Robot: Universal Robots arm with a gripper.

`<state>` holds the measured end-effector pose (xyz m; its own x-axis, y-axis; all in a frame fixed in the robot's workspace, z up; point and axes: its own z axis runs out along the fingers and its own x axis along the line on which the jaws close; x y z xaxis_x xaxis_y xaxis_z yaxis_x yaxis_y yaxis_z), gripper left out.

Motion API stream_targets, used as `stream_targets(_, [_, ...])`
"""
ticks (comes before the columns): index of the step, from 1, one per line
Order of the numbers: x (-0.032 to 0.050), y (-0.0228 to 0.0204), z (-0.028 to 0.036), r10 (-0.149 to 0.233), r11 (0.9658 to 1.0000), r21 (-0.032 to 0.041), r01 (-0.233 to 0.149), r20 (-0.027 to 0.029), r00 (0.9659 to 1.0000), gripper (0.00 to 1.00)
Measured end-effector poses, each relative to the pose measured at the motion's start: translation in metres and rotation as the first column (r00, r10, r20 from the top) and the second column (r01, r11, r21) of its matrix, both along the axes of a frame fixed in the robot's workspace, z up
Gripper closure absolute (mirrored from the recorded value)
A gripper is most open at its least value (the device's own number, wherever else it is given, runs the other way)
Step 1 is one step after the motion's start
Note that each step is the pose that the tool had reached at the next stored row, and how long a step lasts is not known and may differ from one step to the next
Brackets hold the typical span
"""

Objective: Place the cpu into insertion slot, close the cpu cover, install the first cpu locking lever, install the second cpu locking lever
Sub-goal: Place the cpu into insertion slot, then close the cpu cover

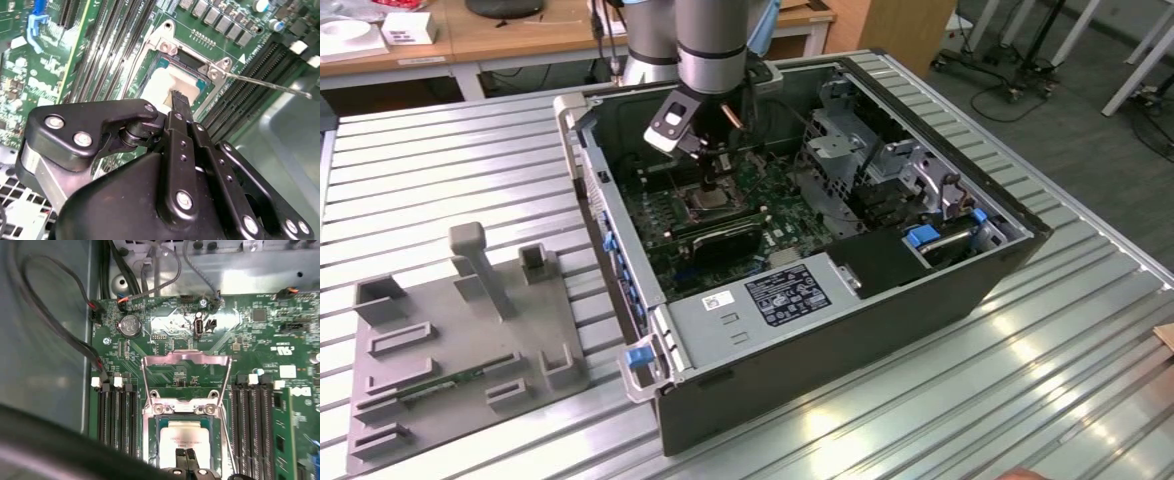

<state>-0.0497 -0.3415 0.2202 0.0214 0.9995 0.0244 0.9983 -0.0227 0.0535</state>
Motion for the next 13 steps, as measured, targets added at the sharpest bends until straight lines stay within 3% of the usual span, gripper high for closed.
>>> stream_targets(2, [0.0000,0.0000,0.0047,0.000,1.0000,-0.0001,0.000,-0.0001,1.0000,0.90])
stream_targets(13, [0.0000,0.0000,0.0065,0.000,1.0000,-0.0001,0.000,-0.0001,1.0000,0.90])
